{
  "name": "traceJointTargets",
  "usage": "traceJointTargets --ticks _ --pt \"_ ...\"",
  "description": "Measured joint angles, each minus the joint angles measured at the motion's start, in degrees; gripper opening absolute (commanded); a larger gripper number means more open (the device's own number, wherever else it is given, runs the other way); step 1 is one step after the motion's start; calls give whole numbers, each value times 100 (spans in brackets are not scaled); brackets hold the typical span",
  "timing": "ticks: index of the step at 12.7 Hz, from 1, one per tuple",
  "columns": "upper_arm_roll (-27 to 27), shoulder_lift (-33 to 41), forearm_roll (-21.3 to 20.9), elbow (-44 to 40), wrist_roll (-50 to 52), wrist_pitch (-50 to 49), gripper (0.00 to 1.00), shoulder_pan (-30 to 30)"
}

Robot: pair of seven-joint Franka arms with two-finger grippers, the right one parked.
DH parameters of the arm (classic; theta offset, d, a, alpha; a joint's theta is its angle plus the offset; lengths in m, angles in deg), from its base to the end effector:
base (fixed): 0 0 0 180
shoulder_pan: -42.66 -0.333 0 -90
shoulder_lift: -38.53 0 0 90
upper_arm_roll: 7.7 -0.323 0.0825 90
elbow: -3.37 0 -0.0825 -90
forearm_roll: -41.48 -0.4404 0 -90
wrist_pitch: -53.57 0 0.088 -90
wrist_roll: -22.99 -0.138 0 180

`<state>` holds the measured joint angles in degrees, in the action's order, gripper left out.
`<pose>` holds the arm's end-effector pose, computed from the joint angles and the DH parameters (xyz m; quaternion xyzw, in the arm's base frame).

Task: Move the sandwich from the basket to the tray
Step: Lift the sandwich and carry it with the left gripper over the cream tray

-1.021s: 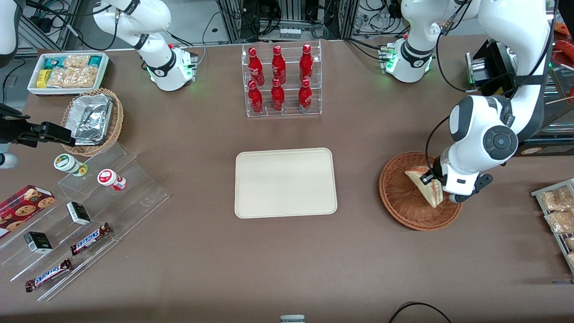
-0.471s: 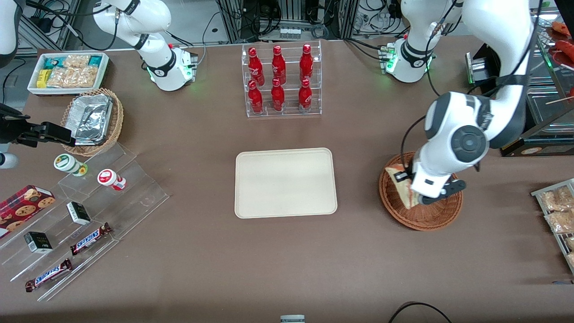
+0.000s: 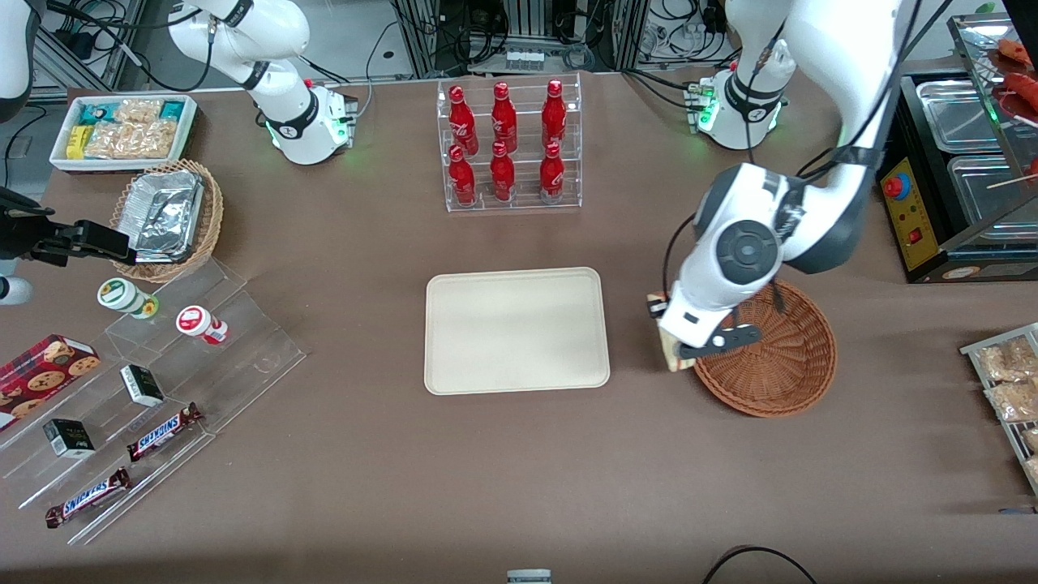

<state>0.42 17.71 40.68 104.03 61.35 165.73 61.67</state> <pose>0.6035 -0.3028 0.2978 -0.9919 -0.0969 0.0771 0.0268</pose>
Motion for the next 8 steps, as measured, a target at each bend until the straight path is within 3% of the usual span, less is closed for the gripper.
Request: traceJointTargets --ticks 8 --pt "5 -1282 -1 -1240 671 25 0 1267"
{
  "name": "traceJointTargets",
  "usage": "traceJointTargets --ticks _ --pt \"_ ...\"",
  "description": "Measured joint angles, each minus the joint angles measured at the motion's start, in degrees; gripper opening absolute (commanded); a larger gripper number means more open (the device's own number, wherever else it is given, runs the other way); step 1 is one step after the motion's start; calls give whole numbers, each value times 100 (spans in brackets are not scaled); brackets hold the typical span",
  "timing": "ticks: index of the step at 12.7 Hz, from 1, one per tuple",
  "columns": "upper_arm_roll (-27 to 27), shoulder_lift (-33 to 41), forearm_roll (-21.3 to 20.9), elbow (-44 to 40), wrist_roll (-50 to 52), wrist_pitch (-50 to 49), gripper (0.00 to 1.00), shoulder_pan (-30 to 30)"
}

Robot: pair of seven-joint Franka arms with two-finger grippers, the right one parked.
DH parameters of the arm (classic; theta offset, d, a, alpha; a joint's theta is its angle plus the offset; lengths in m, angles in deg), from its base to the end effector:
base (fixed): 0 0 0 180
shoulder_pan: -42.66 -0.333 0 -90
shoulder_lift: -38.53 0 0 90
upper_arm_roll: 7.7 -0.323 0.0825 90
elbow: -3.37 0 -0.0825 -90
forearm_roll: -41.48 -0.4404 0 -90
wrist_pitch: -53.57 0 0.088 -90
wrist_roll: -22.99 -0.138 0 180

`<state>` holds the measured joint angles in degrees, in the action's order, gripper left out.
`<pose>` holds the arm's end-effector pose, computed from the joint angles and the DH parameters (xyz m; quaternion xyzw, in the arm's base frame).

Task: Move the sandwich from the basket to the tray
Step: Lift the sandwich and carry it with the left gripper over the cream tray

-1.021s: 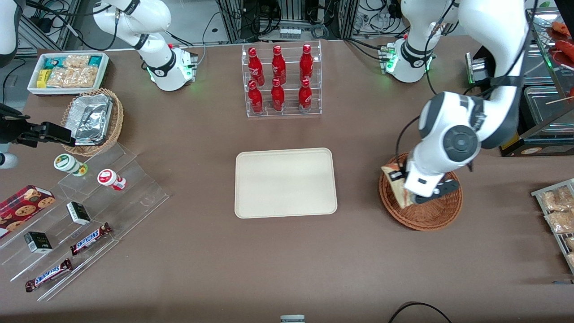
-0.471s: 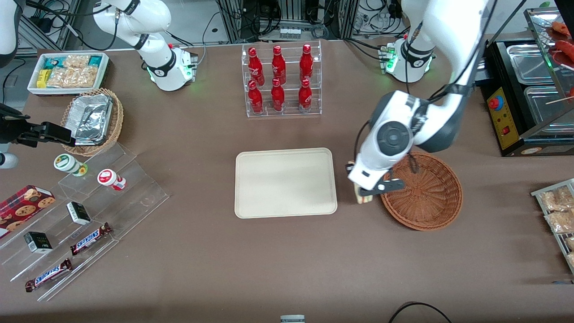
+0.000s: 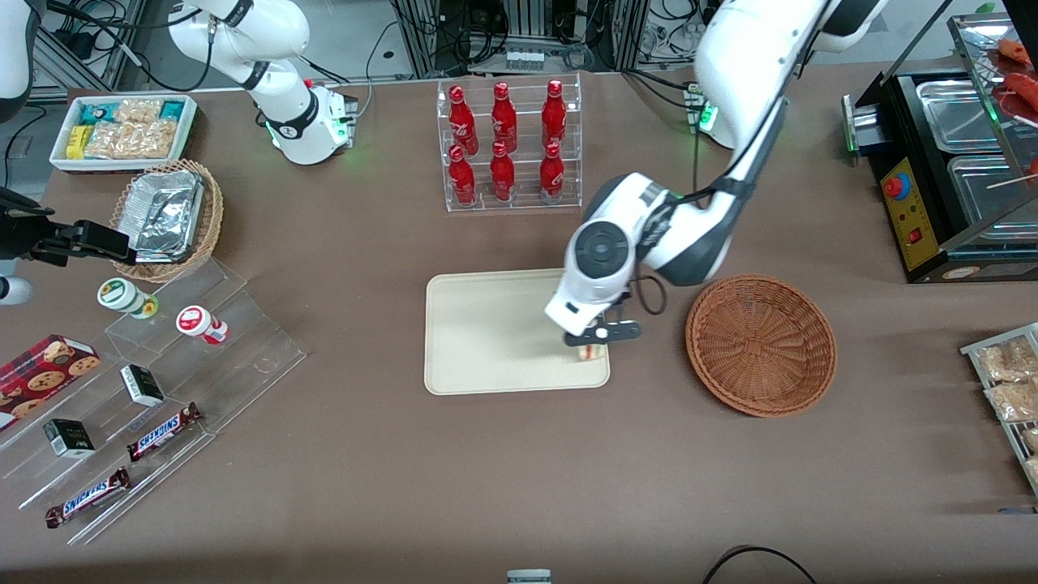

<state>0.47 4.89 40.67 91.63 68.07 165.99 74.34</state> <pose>0.5676 -0.4584 0.2465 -0.9949 -0.0508 0.0817 0.0288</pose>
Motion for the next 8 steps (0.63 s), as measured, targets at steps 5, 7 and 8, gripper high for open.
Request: traceJointTargets --ticks 5,7,8 --pt "-4 -702 0 -864 457 2 0 448" --pt "-11 -1025 -11 -1265 763 0 0 621" --pt "-21 -1175 -44 -1438 869 -1 0 703"
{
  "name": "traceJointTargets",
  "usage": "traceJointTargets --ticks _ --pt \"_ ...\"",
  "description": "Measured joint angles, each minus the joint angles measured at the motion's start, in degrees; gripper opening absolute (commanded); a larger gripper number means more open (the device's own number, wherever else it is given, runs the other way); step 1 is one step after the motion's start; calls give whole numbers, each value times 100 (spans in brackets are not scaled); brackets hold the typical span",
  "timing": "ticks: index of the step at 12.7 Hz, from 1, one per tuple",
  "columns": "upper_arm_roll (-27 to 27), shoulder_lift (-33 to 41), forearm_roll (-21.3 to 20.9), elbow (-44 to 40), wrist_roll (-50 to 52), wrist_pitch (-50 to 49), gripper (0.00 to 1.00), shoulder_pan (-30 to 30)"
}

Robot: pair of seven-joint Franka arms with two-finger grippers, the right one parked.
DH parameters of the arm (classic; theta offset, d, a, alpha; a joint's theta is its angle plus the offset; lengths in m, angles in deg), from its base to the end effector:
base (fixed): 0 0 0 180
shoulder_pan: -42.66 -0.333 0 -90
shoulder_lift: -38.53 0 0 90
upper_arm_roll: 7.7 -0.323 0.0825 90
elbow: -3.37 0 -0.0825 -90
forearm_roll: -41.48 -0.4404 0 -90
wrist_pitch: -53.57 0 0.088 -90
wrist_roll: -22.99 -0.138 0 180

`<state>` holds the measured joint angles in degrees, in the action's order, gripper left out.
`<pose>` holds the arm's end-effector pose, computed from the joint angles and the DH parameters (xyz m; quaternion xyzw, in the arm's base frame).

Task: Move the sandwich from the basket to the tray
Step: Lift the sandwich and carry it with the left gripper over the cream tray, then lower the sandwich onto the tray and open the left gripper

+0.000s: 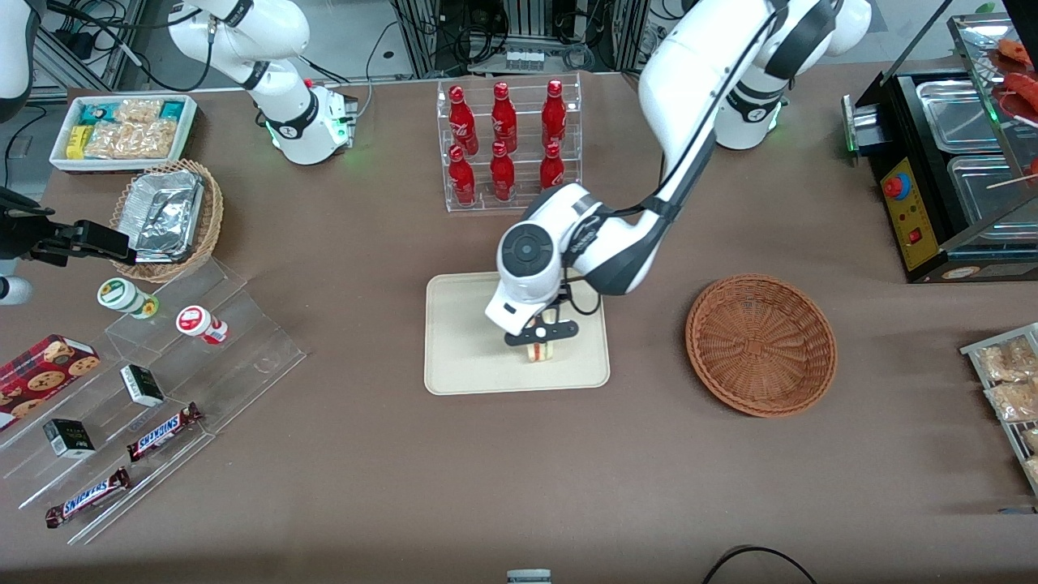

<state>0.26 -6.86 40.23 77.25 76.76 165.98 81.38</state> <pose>0.5540 -0.5547 0.2144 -0.9948 -0.0746 0.0672 0.0173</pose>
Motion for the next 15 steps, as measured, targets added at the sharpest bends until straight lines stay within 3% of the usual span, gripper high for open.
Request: traceJointTargets --ticks 8,9,10,11,15 --pt "-10 -442 -83 -486 390 -9 1 237" --pt "-11 -465 -86 -496 436 -9 23 255" --pt "-13 -489 -87 -502 468 -9 79 268" --pt "-16 -506 -88 -507 483 -9 100 272" --pt "-31 -511 -89 -571 505 -9 100 272"
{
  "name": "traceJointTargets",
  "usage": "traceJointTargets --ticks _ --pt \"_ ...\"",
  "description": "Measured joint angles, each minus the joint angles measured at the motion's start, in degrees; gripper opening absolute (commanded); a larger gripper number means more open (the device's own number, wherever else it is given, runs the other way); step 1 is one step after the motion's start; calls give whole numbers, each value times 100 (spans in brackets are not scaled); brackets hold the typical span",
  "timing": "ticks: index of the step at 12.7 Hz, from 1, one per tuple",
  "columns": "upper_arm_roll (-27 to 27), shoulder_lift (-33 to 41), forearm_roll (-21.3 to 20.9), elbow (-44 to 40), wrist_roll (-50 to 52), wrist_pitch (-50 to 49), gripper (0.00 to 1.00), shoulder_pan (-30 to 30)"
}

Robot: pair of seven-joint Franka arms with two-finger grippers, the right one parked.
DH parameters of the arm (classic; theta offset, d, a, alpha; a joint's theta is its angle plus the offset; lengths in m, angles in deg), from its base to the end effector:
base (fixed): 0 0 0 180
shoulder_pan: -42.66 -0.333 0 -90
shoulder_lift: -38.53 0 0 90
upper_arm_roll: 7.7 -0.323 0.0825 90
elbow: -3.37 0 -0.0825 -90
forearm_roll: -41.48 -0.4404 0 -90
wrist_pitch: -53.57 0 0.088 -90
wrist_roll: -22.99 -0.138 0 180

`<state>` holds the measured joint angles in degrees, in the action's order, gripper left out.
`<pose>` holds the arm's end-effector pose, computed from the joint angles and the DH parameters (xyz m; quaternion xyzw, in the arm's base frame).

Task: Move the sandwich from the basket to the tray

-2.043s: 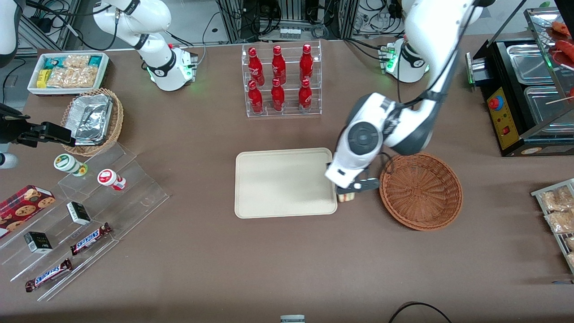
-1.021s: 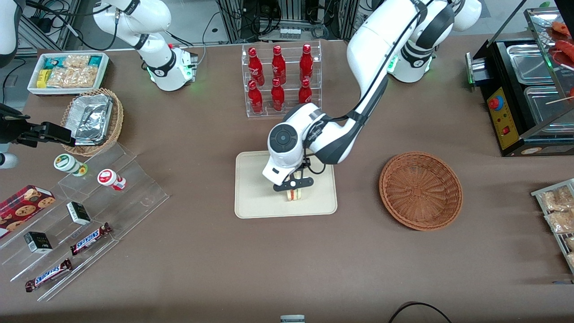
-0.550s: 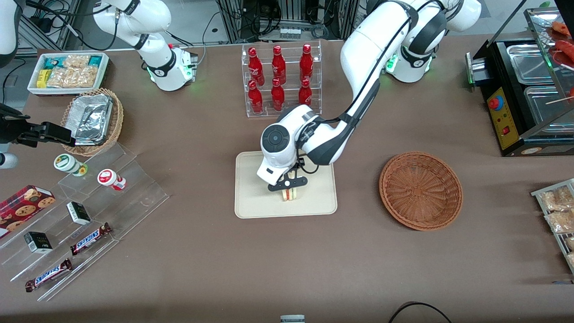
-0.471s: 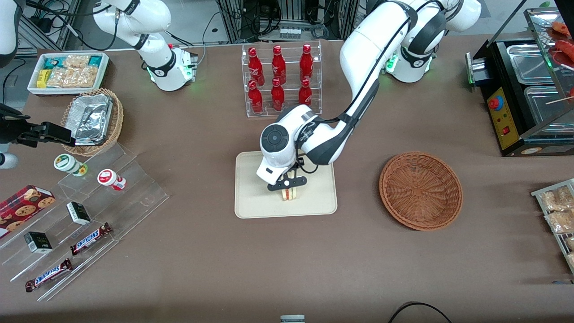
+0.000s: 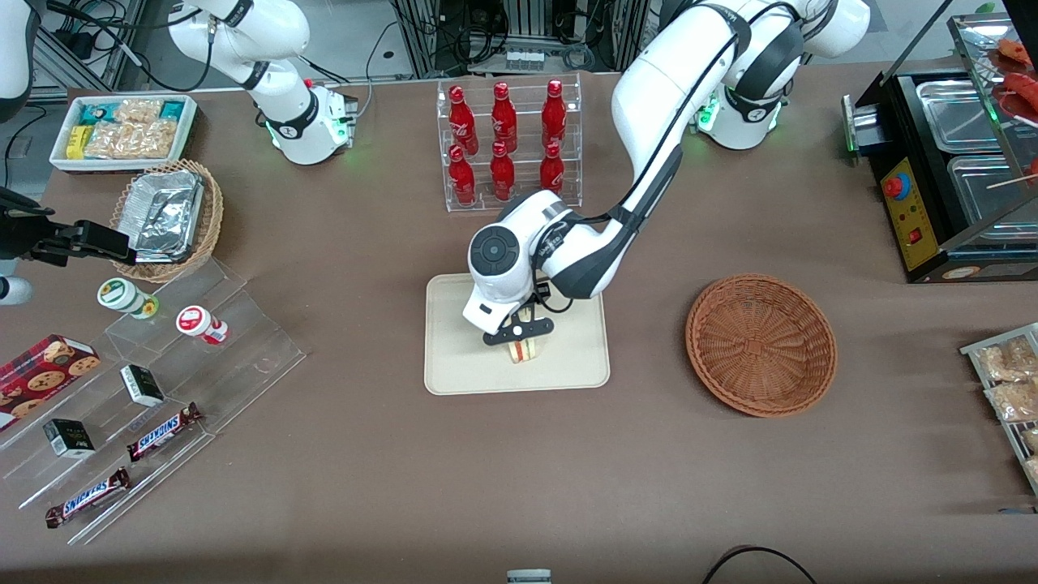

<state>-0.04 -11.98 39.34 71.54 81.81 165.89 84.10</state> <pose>0.5449 -0.5866 0.1928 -0.9932 -0.0979 0.0595 0.0209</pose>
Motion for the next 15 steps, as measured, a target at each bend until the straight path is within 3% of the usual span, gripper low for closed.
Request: traceJointTargets --ticks 12,15 --pt "-50 723 -8 -188 -151 -344 100 -141" --pt "-74 942 -27 -188 -457 -890 100 -260"
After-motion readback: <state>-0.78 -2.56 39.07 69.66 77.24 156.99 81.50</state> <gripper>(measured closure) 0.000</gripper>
